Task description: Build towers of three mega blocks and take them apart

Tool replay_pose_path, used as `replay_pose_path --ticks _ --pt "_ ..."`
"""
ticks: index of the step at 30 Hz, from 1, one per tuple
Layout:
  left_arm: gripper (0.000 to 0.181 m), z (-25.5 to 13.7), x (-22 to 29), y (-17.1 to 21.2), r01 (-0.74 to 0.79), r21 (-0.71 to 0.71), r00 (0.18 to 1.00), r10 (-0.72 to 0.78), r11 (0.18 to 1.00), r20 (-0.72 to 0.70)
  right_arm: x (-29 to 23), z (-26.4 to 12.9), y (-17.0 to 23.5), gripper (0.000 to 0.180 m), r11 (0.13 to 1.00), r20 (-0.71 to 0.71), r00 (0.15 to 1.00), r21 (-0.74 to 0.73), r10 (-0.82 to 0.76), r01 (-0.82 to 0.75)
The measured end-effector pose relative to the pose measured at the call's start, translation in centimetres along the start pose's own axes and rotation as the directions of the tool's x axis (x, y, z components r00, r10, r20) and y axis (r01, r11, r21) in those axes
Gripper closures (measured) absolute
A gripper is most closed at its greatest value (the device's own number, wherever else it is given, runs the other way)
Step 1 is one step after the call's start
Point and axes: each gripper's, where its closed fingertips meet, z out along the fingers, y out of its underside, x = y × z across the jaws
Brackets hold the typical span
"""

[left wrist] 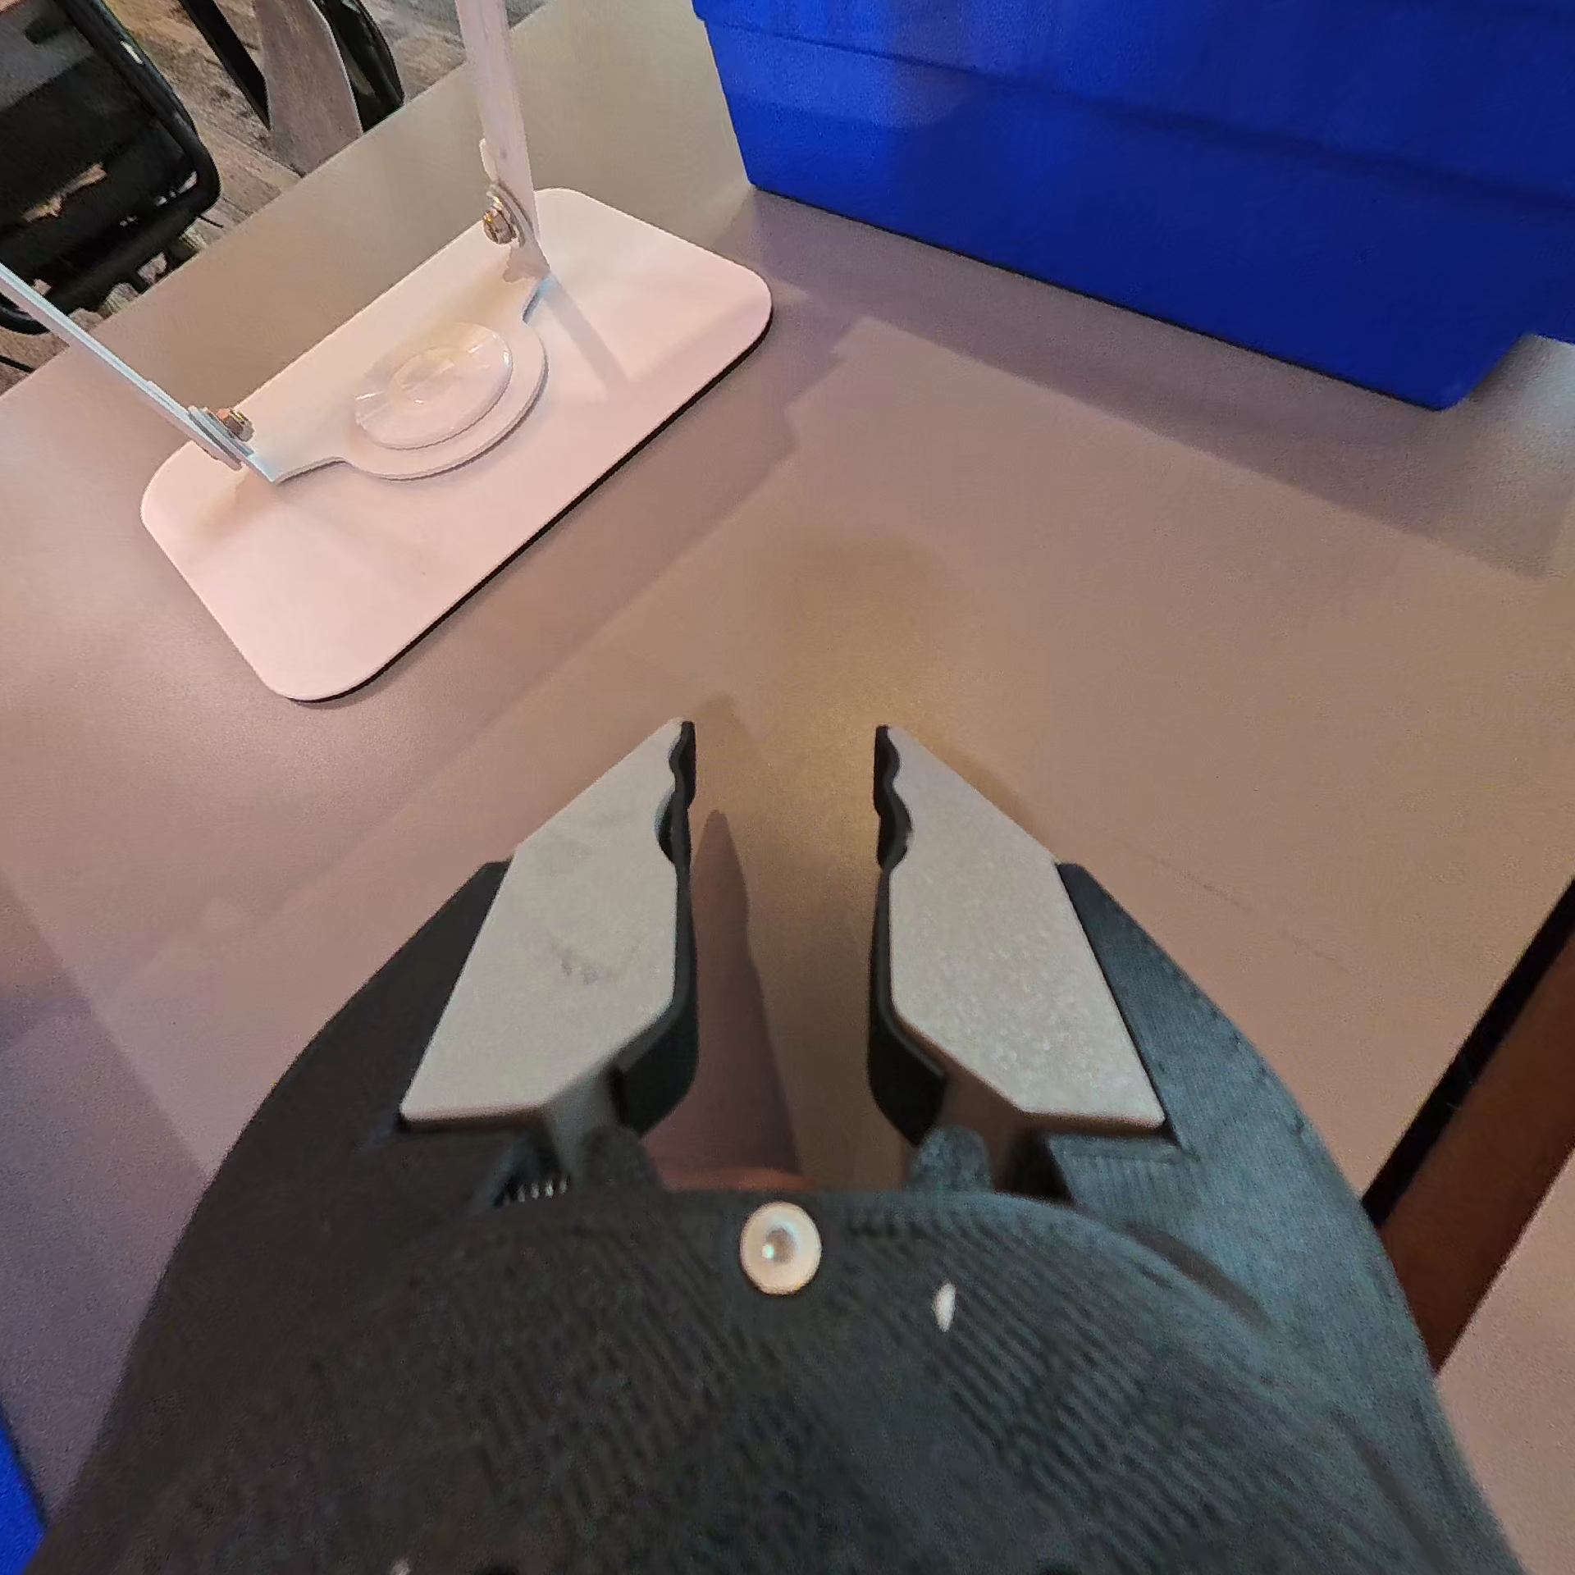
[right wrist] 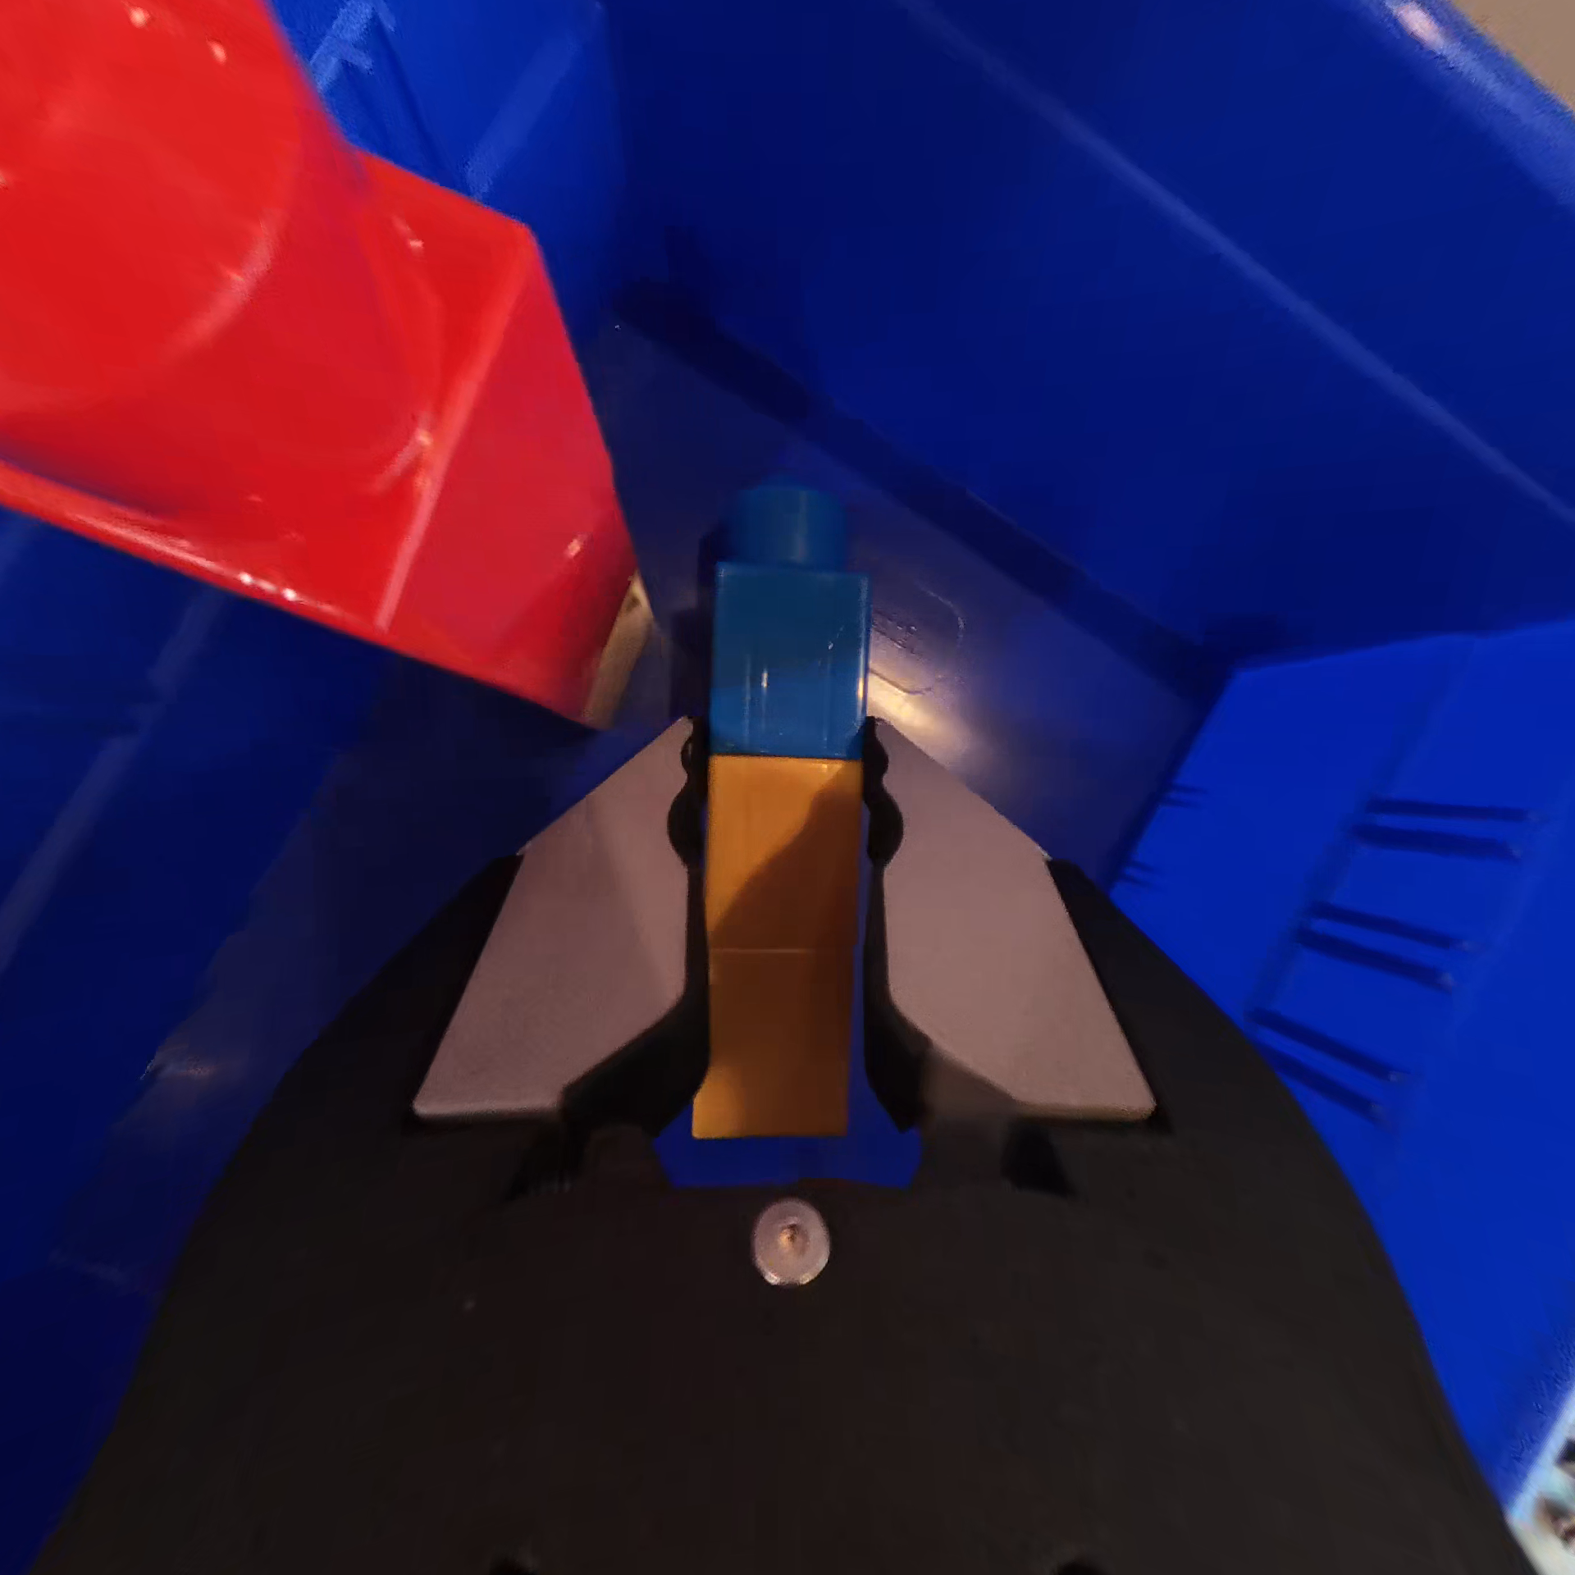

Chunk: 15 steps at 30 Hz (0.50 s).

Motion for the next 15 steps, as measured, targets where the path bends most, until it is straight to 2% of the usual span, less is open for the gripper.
replay_pose_path --ticks 3,8,15 --pt "0.141 0.0 0.0 0.0 0.003 -0.001 1.000 -0.003 1.000 -0.002 0.7 -0.9 -0.5 0.146 0.995 0.029 0.997 0.065 0.078 -0.080" --pt "0.141 0.0 0.0 0.1 -0.002 -0.004 1.000 0.002 1.000 0.002 1.6 -2.9 -3.1 0.146 0.937 0.086 0.978 0.282 0.188 -0.205" --pt "0.141 0.0 0.0 0.1 0.001 -0.005 1.000 -0.001 1.000 0.000 2.4 -3.3 -4.7 0.146 0.836 0.202 0.938 0.427 0.282 -0.344"
